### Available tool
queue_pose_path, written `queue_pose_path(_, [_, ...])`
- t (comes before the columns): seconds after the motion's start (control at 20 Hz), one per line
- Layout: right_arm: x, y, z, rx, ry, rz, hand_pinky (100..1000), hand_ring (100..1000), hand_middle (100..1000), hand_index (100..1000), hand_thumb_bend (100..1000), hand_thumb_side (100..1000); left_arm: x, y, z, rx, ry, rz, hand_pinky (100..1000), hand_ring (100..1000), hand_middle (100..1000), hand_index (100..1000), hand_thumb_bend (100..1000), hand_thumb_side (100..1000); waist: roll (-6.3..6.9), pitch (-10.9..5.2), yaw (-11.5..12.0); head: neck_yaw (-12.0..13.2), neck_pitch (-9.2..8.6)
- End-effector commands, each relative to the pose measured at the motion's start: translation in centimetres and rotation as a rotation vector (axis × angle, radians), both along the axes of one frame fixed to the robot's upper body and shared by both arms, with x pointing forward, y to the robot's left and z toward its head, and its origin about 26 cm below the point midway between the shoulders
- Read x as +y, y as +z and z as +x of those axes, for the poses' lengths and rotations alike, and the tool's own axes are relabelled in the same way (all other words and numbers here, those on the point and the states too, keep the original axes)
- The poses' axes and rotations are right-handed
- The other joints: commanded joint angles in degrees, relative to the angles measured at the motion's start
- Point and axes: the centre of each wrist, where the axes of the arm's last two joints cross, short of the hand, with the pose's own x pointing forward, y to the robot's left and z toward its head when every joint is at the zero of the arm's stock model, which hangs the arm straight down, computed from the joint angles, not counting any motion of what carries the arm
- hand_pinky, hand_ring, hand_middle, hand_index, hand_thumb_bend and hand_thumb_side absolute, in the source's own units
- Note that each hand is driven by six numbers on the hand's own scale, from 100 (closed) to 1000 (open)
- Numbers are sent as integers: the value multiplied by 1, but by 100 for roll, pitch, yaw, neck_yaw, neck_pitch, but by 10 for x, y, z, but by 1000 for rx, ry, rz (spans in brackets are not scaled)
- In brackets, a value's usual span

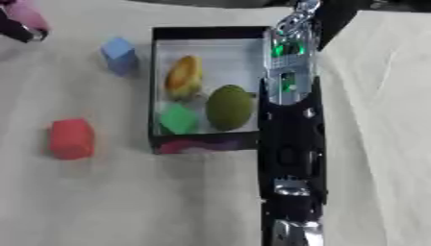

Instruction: Pick up objects on the table and place them in the box.

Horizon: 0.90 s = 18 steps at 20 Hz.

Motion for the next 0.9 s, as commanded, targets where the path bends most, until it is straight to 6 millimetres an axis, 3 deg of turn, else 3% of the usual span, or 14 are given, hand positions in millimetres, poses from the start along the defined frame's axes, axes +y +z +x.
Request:
queue_pose_path(0.05, [1, 10, -4, -35, -10, -13, 820, 737, 741, 821, 100, 729, -20, 41, -10, -88, -108, 70, 740, 749, 666, 633, 360, 263, 114, -203, 2, -94, 32])
queue_pose_path(0.45, [1, 4, -8, -33, -6, -19, 820, 737, 741, 821, 100, 729, -93, 74, -35, -128, -425, 160, 743, 748, 667, 635, 357, 261, 169, -285, -55, -233, 32])
queue_pose_path(0.9, [5, -7, -17, -38, 16, -21, 820, 737, 741, 820, 100, 731, -174, 77, -68, -65, -773, 232, 754, 753, 675, 641, 366, 264, 283, -355, -183, -187, -138])
